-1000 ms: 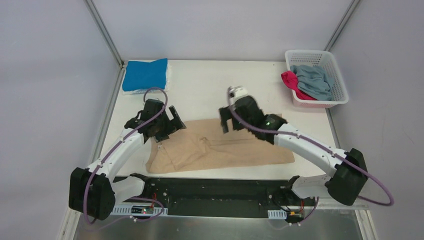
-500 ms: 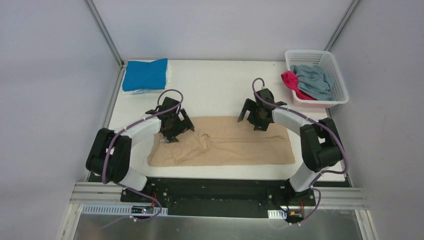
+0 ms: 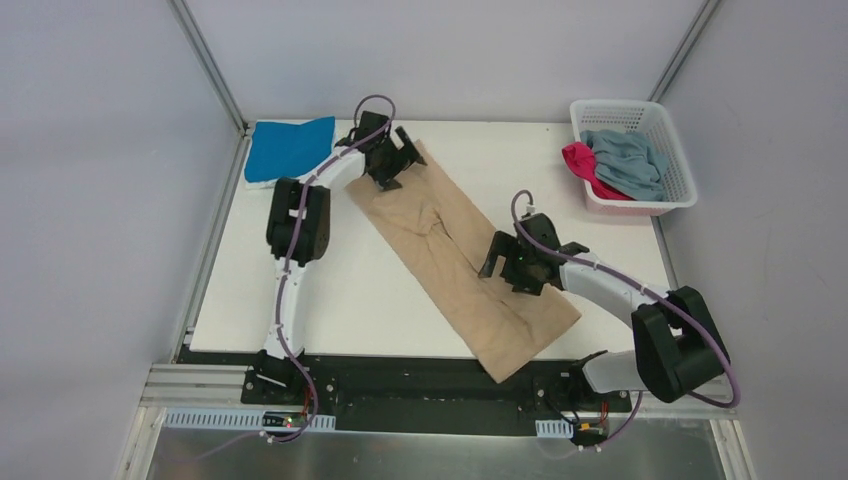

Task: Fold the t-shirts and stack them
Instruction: Rotate the tshirt 90 degrees

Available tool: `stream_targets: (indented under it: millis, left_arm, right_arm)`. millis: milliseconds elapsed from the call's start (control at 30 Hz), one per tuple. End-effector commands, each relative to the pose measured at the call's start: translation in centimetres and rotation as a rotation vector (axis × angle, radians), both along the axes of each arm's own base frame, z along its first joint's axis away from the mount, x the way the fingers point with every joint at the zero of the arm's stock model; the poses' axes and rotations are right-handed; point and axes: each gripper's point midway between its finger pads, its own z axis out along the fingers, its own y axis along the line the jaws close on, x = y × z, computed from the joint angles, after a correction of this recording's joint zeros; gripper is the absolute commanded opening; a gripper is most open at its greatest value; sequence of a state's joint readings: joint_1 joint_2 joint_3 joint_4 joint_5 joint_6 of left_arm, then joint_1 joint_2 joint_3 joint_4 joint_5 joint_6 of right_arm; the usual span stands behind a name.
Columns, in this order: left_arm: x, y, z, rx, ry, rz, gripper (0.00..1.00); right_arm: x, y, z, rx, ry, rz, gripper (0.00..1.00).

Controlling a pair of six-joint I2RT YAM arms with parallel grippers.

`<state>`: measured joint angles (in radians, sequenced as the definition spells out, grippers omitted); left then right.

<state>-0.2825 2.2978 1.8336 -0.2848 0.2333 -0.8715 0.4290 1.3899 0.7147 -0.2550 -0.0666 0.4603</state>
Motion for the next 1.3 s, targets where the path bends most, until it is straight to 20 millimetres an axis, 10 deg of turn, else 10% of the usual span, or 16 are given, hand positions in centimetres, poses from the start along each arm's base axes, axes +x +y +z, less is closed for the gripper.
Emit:
stream_targets:
  millis: [0,233,567,800,900,1267]
  left_arm:
    - [4.6,-4.1,-1.7,-0.138,-0.007,-0.04,0.99]
    - [12.4,-9.1,-2.1,-0.344,-0.201,0.086,0.99]
    - [17.1,-7.3,-1.5,-0.411,-0.378,0.359,0.99]
    - [18.1,-6.0,1.1,-0.358,-0.475,0.379,0.99]
    - [18.2,-6.1,4.2,-0.35,-0.524,0.34,0.99]
    - [11.4,-7.6,27.6,-0.284,-0.851,0.036,0.99]
  right_arm:
    - [-8.8,1.0,-2.6,-0.074,0.193,0.17,0.99]
    - [-9.9,9.0,-1.7,0.096,0.135,0.384,0.99]
    - [-7.0,14.6,-1.1,0.132,0.094,0.502,0.99]
    - [-6.9,14.5,-0.4,0.118,0.08,0.522,0.99]
    - [-6.0,14.9,1.5,0.125,0.018,0.519,0.99]
    - [-2.3,15.5,11.9,0.186,-0.261,0.43,0.99]
